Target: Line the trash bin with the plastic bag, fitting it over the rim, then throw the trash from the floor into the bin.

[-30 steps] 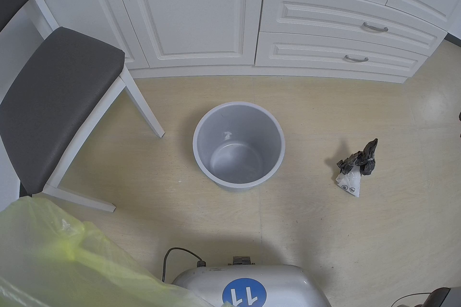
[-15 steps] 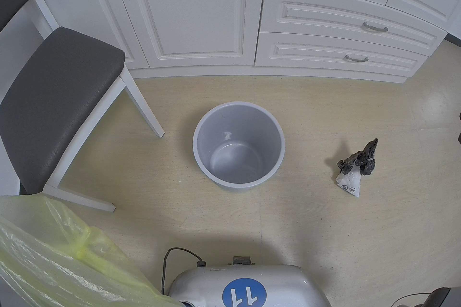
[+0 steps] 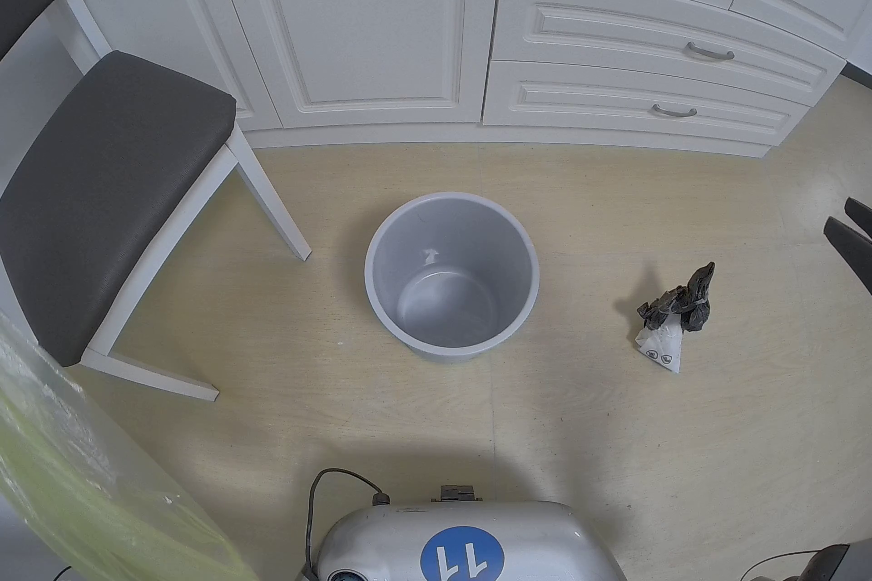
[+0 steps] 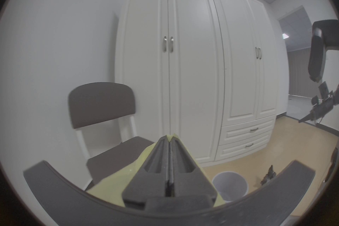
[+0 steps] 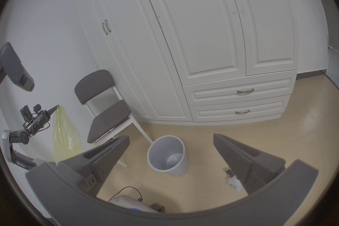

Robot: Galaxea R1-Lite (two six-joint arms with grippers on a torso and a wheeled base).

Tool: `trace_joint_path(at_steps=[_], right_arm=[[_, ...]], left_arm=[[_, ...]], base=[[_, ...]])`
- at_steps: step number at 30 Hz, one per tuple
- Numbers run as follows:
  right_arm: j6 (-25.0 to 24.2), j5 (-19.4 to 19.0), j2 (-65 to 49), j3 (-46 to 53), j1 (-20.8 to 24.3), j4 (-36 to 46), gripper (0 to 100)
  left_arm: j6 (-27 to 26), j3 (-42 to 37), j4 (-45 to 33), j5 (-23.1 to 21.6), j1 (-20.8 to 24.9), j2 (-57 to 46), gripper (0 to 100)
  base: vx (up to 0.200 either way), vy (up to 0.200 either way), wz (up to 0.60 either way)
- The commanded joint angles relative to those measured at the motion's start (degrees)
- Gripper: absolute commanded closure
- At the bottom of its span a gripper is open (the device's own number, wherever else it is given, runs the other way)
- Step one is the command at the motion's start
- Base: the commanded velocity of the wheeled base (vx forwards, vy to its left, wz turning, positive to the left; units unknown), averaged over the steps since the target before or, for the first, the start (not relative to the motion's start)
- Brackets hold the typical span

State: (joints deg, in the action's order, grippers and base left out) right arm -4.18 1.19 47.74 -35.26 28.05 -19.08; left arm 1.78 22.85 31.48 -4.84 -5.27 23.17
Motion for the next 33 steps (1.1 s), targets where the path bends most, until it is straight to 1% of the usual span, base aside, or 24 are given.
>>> trace_joint_path(at_steps=[1,4,7,9,12,14,15,16,17,19,21,23,24,25,26,27,28,29,30,31,33], right_arm=[[-1.36,4.17,5.52,0.80,2.71,-3.33,0],[-1.53,4.17,6.49,0.89,2.80,-3.42,0],[-3.11,4.17,7.90,0.63,4.38,-4.21,0],[-5.31,4.34,10.71,0.54,6.75,-6.67,0],[-7.16,5.40,18.27,0.27,9.22,-10.28,0],[-7.68,6.10,22.22,-0.08,10.62,-12.39,0],[-8.12,6.80,25.74,-0.69,12.64,-15.02,0],[-8.56,7.77,28.64,-0.87,14.93,-17.75,0],[-8.47,8.12,29.43,-0.96,15.63,-18.63,0],[-8.47,9.53,33.21,-0.96,18.88,-22.58,0],[-9.62,10.14,35.41,-0.87,21.52,-25.39,0],[-9.79,10.23,35.49,-0.78,21.70,-25.66,0],[-15.42,10.58,38.57,-1.48,23.54,-28.82,0],[-16.82,10.76,39.89,-2.01,23.98,-29.53,0],[-17.88,11.73,41.29,-2.45,24.24,-29.96,0],[-17.88,11.73,41.29,-2.45,24.24,-29.96,0],[-18.14,14.19,43.23,-2.80,24.68,-30.05,0],[-18.58,17.53,45.43,-3.86,25.47,-30.58,0],[-18.67,17.97,45.78,-4.03,25.65,-30.67,0],[-19.11,19.55,47.80,-4.65,27.23,-31.28,0],[-20.52,20.25,50.17,-5.00,29.34,-32.87,0]], left_arm=[[-2.57,2.99,11.15,-3.07,11.24,19.98,100],[-3.98,3.43,12.56,-2.98,13.53,24.81,100],[-3.89,4.75,16.25,-2.89,17.04,30.44,100],[-3.54,6.33,20.73,-2.72,20.74,36.33,100],[-3.80,8.09,26.53,-2.54,23.64,42.04,100],[-3.63,8.97,28.82,-2.37,25.04,43.62,100],[-3.54,10.20,30.40,-1.49,26.45,44.68,100],[-3.19,11.52,31.01,0.36,27.94,44.85,100],[-2.83,11.78,31.10,1.15,28.47,44.85,100],[-0.11,12.05,31.19,4.31,31.46,43.62,100],[0.68,11.52,31.10,6.33,33.74,41.78,100],[0.68,11.52,31.01,6.51,33.83,41.69,100],[1.65,10.29,31.10,10.03,36.03,38.88,100],[2.18,10.99,30.75,10.55,36.91,37.82,100],[2.53,12.40,30.49,11.08,37.79,36.94,100],[2.53,12.40,30.49,11.08,37.79,36.94,100],[2.53,13.45,29.96,11.43,38.40,35.71,100],[2.44,13.98,28.73,12.22,38.40,34.48,100],[2.35,14.16,28.47,12.40,38.40,34.31,100],[2.44,15.12,26.80,13.10,38.40,33.69,100],[2.53,16.09,25.74,13.80,38.40,33.52,100]], base=[[0.000,0.000,0.00],[0.000,0.000,0.00],[0.000,0.000,0.00],[0.000,0.000,0.00],[0.000,0.000,0.00],[0.000,0.000,0.00],[0.000,0.000,0.00],[0.000,0.000,0.00],[0.000,0.000,0.00],[0.000,0.000,0.00],[0.000,0.000,0.00],[0.000,0.000,0.00],[0.000,0.000,0.00],[0.000,0.000,0.00],[0.000,0.000,0.00],[0.000,0.000,0.00],[0.000,0.000,0.00],[0.000,0.000,0.00],[0.000,0.000,0.00],[0.000,0.000,0.00],[0.000,0.000,0.00]])
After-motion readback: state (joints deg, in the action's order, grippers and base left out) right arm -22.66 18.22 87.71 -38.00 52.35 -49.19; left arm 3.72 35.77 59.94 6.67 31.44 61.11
